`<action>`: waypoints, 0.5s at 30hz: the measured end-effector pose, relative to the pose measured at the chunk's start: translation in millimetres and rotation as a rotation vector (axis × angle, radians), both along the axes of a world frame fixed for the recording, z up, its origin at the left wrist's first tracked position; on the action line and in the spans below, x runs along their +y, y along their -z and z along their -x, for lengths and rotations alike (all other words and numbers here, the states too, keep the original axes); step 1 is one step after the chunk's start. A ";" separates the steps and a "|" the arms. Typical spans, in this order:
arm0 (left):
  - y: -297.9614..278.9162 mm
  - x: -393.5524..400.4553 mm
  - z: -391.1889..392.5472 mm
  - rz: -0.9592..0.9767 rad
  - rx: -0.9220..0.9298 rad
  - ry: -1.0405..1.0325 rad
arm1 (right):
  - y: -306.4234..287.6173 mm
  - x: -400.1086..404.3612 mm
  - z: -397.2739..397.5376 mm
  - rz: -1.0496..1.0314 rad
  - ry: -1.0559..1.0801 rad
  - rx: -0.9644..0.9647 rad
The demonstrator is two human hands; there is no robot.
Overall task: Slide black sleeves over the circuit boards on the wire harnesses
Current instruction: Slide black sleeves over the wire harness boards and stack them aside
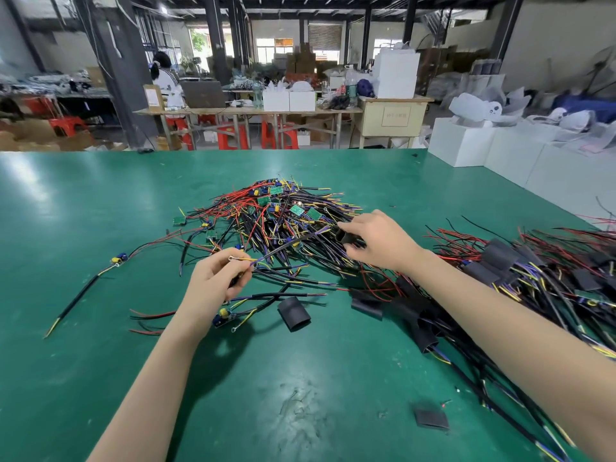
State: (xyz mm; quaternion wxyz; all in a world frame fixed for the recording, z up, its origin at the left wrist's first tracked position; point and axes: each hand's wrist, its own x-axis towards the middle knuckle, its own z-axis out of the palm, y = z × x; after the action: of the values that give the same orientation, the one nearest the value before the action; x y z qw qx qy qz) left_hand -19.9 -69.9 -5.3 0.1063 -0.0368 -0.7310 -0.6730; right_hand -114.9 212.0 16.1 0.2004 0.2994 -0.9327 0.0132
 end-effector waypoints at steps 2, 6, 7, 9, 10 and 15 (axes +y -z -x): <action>0.2 1.8 -0.1 -0.007 -0.014 0.017 | -0.8 0.2 -4.1 -0.002 -0.013 0.013; 0.7 5.4 -0.8 0.008 -0.042 0.056 | -5.5 -2.5 -13.6 0.005 -0.067 0.034; 1.1 5.6 -1.0 0.023 -0.041 0.064 | -7.2 -3.3 -15.5 -0.005 -0.077 0.037; 2.0 4.4 -1.0 0.060 -0.029 0.074 | -10.7 -4.9 -19.3 -0.020 -0.088 0.037; 2.6 3.5 -0.8 0.077 -0.022 0.079 | -12.7 -5.6 -21.4 -0.022 -0.094 0.036; 6.7 1.9 1.2 0.147 -0.016 0.099 | -22.9 -7.7 -30.7 -0.107 -0.136 0.087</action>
State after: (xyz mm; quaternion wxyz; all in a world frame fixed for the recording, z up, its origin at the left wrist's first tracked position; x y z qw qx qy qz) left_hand -21.2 -68.1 -12.0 0.0644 -0.0752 -0.7765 -0.6223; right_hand -84.2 204.3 39.0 0.2233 0.3725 -0.9000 -0.0360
